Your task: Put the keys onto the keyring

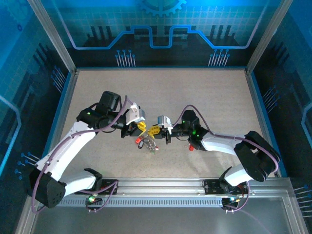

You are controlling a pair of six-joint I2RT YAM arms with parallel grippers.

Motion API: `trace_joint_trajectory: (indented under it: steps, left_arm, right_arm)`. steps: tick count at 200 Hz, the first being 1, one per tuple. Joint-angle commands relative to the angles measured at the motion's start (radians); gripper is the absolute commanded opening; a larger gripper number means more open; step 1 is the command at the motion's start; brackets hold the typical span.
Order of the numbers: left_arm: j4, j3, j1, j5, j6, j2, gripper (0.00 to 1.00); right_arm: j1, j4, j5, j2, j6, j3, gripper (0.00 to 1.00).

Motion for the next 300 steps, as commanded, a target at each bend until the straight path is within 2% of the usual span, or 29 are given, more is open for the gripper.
trace_joint_trajectory:
  steps: [1, 79, 194, 206, 218, 239, 251, 270, 300]
  left_arm:
    - [-0.017, -0.008, 0.003, 0.065, 0.032, 0.008, 0.27]
    - [-0.079, 0.003, -0.016, 0.023, 0.080, 0.065, 0.25]
    - [-0.069, 0.018, -0.038, 0.004, 0.067, 0.107, 0.15]
    - [-0.069, 0.020, -0.039, -0.003, 0.068, 0.107, 0.10]
    - [-0.072, 0.024, -0.041, -0.010, 0.075, 0.107, 0.00]
    - [-0.094, 0.041, -0.055, -0.057, 0.095, 0.104, 0.00]
    - [-0.115, 0.063, -0.071, -0.117, 0.102, 0.105, 0.00]
    - [-0.179, 0.119, -0.105, -0.236, 0.114, 0.115, 0.00]
    - [-0.339, 0.232, -0.138, -0.310, 0.145, 0.169, 0.00]
  right_arm:
    - [0.002, 0.063, 0.011, -0.030, 0.012, 0.001, 0.00]
    - [0.010, 0.037, 0.016, -0.042, -0.010, 0.004, 0.00]
    - [0.025, -0.007, 0.029, -0.064, -0.040, 0.004, 0.00]
    - [0.025, -0.011, 0.031, -0.068, -0.042, 0.006, 0.00]
    - [0.025, -0.017, 0.032, -0.070, -0.043, 0.005, 0.00]
    - [0.024, -0.061, 0.032, -0.077, -0.048, 0.017, 0.00]
    - [0.022, -0.144, 0.040, -0.091, -0.082, 0.036, 0.12]
    - [0.021, -0.280, 0.075, -0.125, -0.164, 0.052, 0.21]
    - [0.011, -0.440, 0.100, -0.164, -0.261, 0.080, 0.28]
